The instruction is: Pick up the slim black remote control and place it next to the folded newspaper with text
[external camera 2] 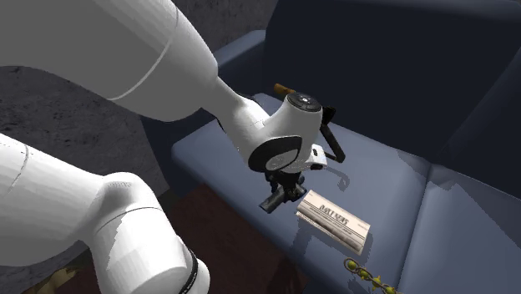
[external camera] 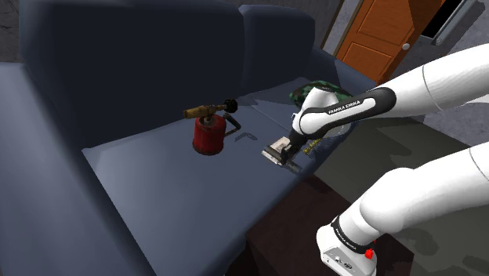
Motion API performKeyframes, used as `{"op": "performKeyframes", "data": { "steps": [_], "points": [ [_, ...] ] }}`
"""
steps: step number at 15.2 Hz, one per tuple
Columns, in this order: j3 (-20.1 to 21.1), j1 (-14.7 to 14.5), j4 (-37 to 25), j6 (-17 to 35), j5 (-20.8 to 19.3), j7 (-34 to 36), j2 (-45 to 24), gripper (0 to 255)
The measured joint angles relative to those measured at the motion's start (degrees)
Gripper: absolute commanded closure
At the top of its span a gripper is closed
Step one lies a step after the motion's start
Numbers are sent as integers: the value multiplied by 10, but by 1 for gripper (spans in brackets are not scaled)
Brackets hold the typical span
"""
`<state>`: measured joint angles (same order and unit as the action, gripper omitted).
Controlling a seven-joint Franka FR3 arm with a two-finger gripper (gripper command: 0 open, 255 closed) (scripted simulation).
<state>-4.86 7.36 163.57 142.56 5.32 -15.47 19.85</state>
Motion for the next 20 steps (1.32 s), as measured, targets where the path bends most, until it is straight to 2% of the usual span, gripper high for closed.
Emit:
{"op": "performKeyframes", "data": {
  "steps": [5,9,14,20],
  "points": [
    [-55,59,22,-16,-44,-72,33,255],
    [-97,94,14,-11,-69,-128,17,255],
    [-110,89,20,39,-59,-148,-29,255],
    [-124,69,25,109,-26,-176,-96,255]
  ]
}}
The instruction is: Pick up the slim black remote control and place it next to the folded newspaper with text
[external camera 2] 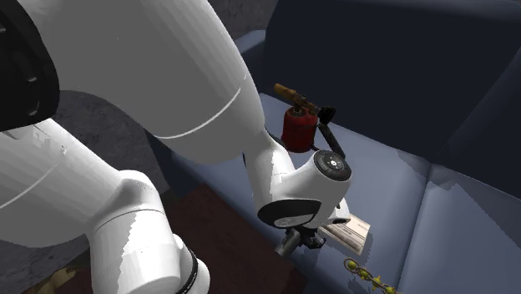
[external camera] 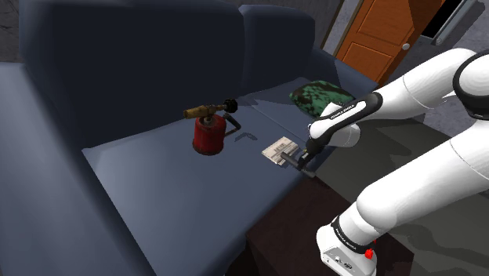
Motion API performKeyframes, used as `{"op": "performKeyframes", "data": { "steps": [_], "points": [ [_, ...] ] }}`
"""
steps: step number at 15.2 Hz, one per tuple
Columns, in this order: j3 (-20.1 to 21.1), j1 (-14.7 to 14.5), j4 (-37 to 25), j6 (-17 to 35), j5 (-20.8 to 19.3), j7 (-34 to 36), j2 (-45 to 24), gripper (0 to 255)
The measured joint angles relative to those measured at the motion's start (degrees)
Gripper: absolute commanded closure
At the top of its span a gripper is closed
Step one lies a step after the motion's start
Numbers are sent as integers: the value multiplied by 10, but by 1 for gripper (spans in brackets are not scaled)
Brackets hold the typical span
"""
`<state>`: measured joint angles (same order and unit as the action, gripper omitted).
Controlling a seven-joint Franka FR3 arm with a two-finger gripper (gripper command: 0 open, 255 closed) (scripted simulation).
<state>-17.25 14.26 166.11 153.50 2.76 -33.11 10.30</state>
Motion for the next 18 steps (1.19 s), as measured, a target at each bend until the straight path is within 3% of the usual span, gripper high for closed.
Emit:
{"op": "performKeyframes", "data": {
  "steps": [4,9,10,16,18],
  "points": [
    [-7,-17,0,41,36,-26,-41,255],
    [-8,-18,1,45,40,-30,-46,255],
    [-8,-18,1,45,40,-30,-46,0],
    [-8,-18,1,45,40,-30,-46,0],
    [-5,-4,3,13,8,-8,-8,0]
  ]
}}
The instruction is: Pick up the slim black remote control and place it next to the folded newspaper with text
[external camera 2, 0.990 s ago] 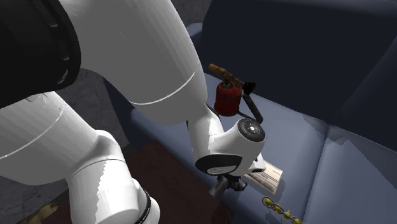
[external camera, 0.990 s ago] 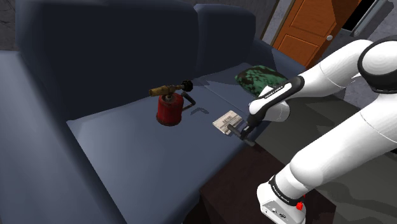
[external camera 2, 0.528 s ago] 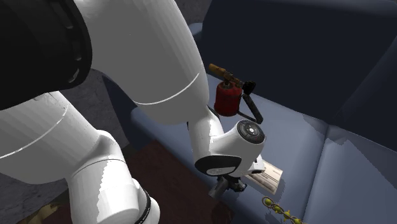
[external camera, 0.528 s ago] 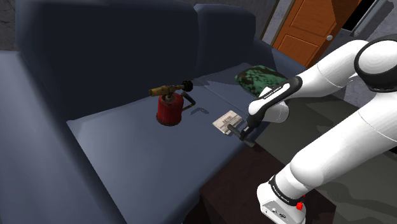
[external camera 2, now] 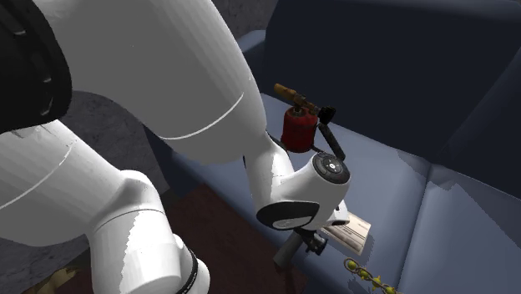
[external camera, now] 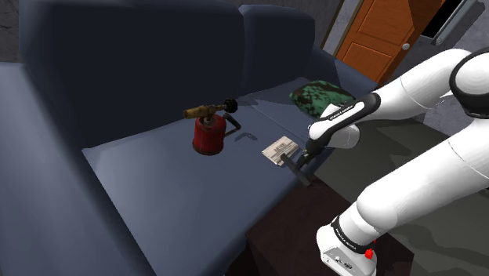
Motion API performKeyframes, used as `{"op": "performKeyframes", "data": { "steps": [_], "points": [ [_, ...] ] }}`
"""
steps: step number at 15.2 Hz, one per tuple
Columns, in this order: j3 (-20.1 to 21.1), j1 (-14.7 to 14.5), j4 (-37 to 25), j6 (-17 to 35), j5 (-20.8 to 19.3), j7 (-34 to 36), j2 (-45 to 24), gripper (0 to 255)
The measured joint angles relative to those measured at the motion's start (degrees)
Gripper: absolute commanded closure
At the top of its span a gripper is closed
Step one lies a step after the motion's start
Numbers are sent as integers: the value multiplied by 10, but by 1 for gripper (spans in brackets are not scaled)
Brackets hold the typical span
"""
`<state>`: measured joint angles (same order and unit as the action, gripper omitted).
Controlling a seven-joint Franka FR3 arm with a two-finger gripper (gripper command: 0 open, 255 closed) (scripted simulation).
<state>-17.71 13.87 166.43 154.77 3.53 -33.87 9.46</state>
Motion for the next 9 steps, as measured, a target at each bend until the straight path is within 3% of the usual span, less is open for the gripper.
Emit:
{"op": "performKeyframes", "data": {
  "steps": [3,9],
  "points": [
    [8,20,-5,-62,-37,25,59,0],
    [11,24,-10,-77,-43,30,69,0]
  ]
}}
